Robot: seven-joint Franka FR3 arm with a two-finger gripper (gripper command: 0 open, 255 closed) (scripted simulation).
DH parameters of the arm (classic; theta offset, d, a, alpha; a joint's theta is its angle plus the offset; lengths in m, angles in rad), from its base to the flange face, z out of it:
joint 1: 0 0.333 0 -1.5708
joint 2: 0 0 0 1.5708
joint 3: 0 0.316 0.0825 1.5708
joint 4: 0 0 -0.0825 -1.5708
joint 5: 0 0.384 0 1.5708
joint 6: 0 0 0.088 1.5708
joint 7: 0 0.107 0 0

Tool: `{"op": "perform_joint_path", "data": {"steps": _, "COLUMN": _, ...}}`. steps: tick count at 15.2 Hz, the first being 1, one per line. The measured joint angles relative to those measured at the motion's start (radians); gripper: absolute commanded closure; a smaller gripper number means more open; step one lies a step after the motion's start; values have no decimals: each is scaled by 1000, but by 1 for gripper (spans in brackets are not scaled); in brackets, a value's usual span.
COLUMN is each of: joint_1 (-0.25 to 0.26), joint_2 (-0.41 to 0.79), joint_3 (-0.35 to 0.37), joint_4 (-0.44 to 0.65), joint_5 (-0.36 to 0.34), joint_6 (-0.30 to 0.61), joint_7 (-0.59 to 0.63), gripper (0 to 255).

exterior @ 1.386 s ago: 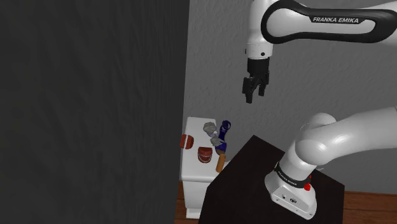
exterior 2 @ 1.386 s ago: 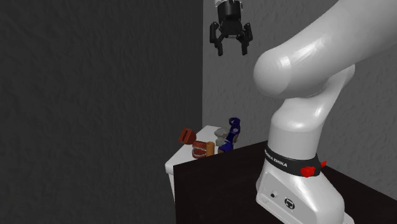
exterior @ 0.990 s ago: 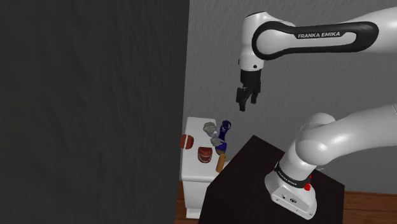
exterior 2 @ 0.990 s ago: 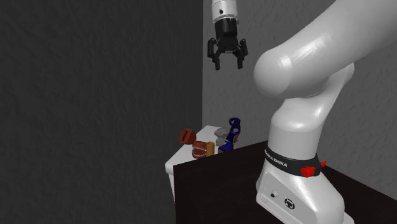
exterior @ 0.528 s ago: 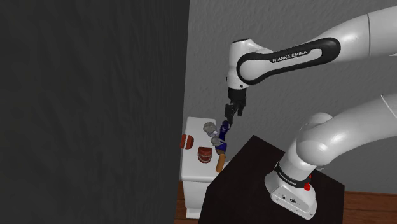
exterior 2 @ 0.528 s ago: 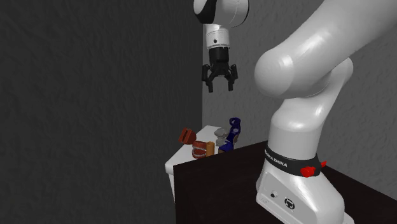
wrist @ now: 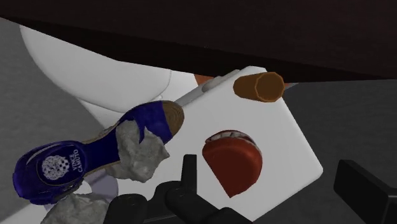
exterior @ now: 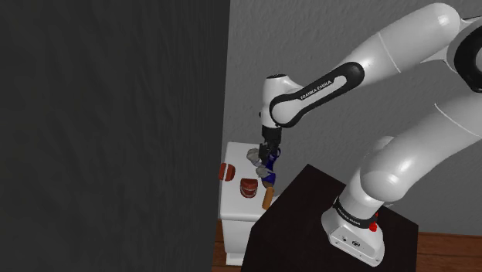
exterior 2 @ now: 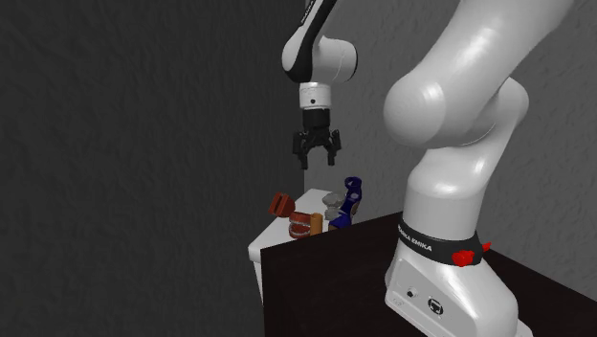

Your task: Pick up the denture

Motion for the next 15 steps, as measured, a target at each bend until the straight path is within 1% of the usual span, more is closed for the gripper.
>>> {"op": "perform_joint_path", "data": {"steps": 4, "joint_1": 14, "joint_2": 175, "joint_3": 1, "joint_4": 20, "joint_5": 13, "joint_6": 174, "joint_7": -49, "gripper": 0}}
{"op": "perform_joint_path", "data": {"steps": 9, "joint_1": 27, "joint_2": 412, "joint_3": 11, "joint_4": 95, "joint_5": 35, "joint_6": 361, "joint_7": -113, "gripper": 0}}
{"op": "perform_joint_path", "data": {"steps": 12, "joint_1": 31, "joint_2": 544, "joint_3": 25, "joint_4": 145, "joint_5": 47, "joint_6": 457, "joint_7": -146, "gripper": 0}}
{"op": "perform_joint_path", "data": {"steps": 15, "joint_1": 34, "joint_2": 612, "joint_3": 31, "joint_4": 167, "joint_5": 50, "joint_6": 508, "joint_7": -153, "gripper": 0}}
